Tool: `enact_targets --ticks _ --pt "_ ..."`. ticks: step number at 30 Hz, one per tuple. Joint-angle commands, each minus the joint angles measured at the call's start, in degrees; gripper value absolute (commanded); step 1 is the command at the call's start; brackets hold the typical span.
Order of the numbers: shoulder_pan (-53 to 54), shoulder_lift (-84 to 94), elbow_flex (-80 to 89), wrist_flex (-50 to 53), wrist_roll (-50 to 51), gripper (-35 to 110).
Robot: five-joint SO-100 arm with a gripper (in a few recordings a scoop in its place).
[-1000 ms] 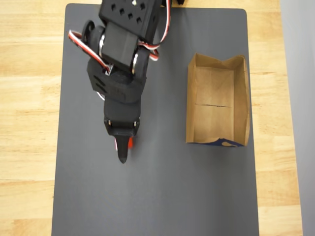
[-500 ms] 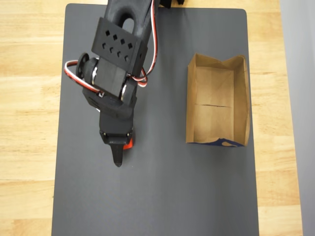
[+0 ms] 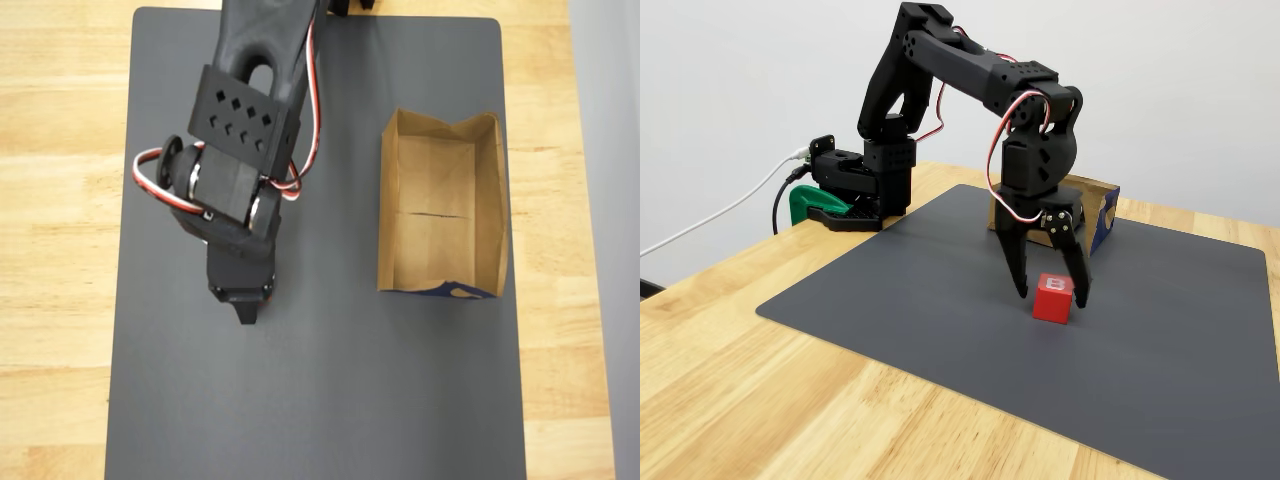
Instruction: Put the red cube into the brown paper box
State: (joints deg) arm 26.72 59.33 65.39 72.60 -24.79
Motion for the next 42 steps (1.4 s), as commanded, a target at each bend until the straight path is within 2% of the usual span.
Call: enact_targets --ticks 1,5,12,22,28,34,42 --pt "0.5 -0.1 -2.5 1.9 -1.0 26" --pt "0.5 -1.1 -4.0 3.1 -0.9 23" --pt "0.5 -1.8 -5.1 3.4 -0.3 4" --pt "1.6 0.6 -3.9 -0.9 -0.1 0" --pt "1.1 10.5 4.4 -10.6 -0.2 0" --pt "-1.4 26.7 24.3 -27.3 -2.6 0" --pt "-9.4 52.1 48.3 -37.5 0.2 0"
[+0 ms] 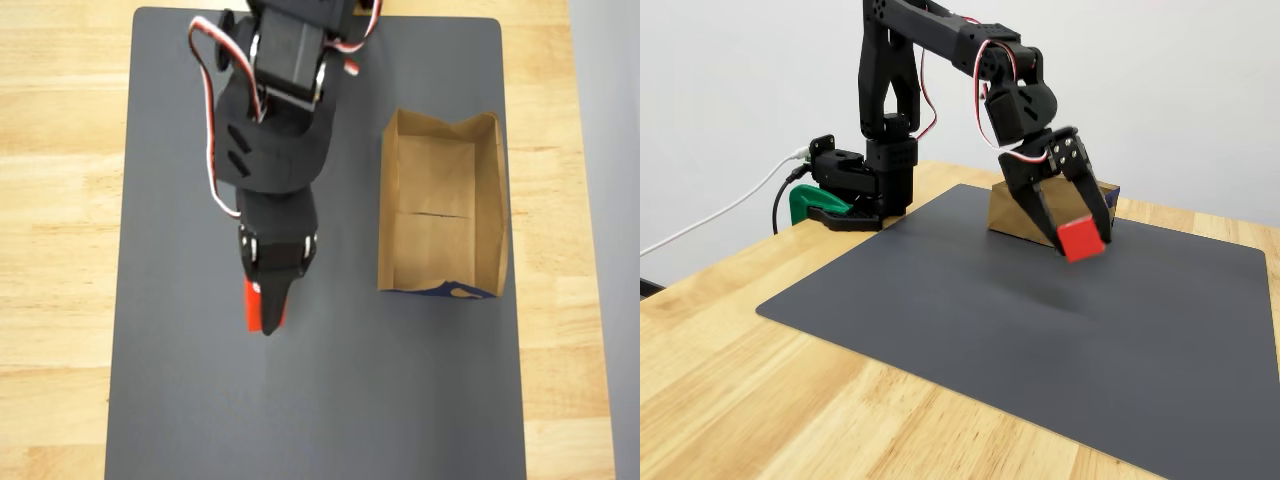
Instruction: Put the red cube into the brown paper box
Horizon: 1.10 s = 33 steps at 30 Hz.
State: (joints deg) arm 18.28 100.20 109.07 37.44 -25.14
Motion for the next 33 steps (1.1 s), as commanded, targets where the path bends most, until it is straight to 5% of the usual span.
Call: enact_targets --ticks 1,16,33 --pt "-2.4 14.2 6.3 -1.4 1.6 0" --pt "-27.1 34.5 16.3 7.4 18.5 0" --pt "-33.1 24.8 16.3 17.6 11.9 8"
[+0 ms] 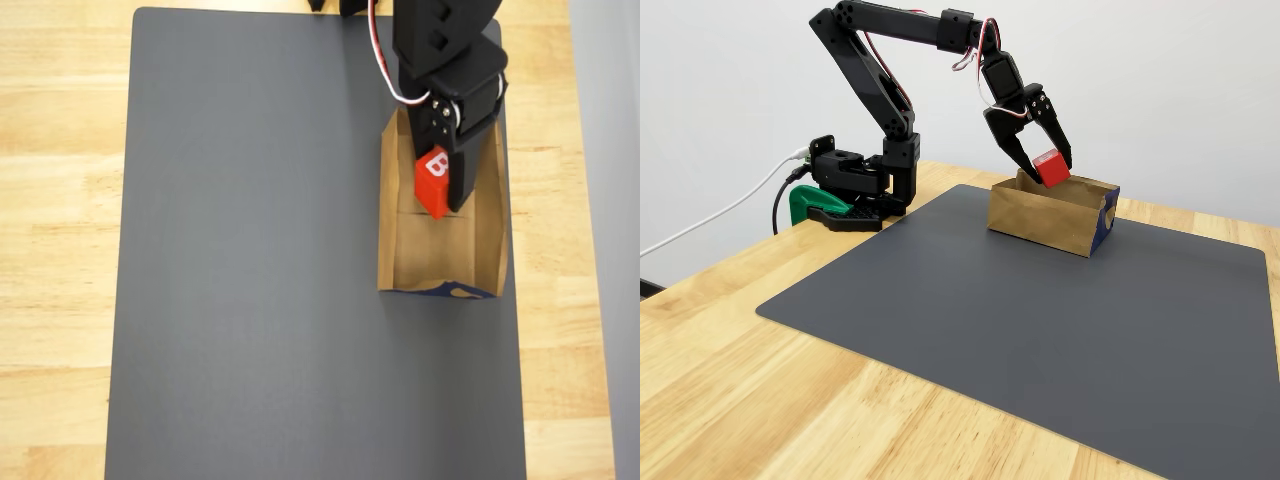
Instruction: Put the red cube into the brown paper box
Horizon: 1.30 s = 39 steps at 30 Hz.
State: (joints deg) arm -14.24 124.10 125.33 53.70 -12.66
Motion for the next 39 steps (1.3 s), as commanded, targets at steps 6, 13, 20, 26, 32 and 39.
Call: enact_targets --ticks 6,13,20,26,32,39 --pt "-1.3 0.8 0.3 3.4 2.0 31" --pt "-1.0 1.1 0.4 3.4 1.8 41" --pt "5.2 7.3 0.4 0.2 0.7 34" --pt "16.8 17.7 2.3 -5.7 -3.3 2" --pt "25.7 27.7 12.1 -17.2 -5.3 0" --pt "29.2 42.5 23.3 -19.7 -4.4 0"
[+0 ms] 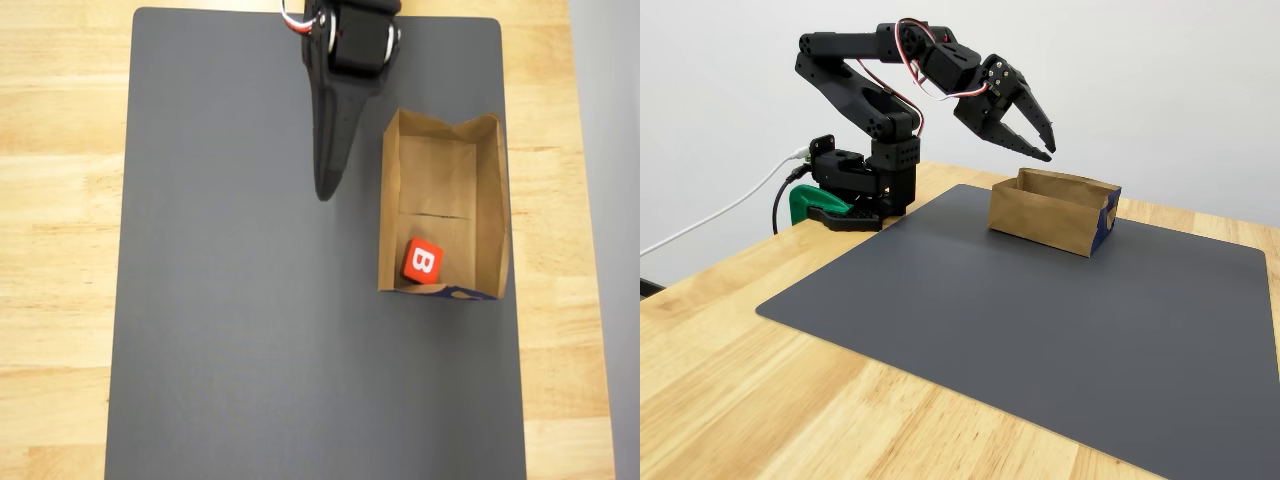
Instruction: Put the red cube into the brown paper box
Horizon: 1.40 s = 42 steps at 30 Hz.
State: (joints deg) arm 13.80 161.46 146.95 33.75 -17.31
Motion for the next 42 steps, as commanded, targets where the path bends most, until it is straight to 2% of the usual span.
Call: enact_targets --ticks 1,24,42 --pt "1.3 6.5 2.5 1.1 0.4 0" --pt "-3.3 18.6 6.2 29.4 12.4 0" --pt "-3.7 18.6 6.2 29.4 12.0 0"
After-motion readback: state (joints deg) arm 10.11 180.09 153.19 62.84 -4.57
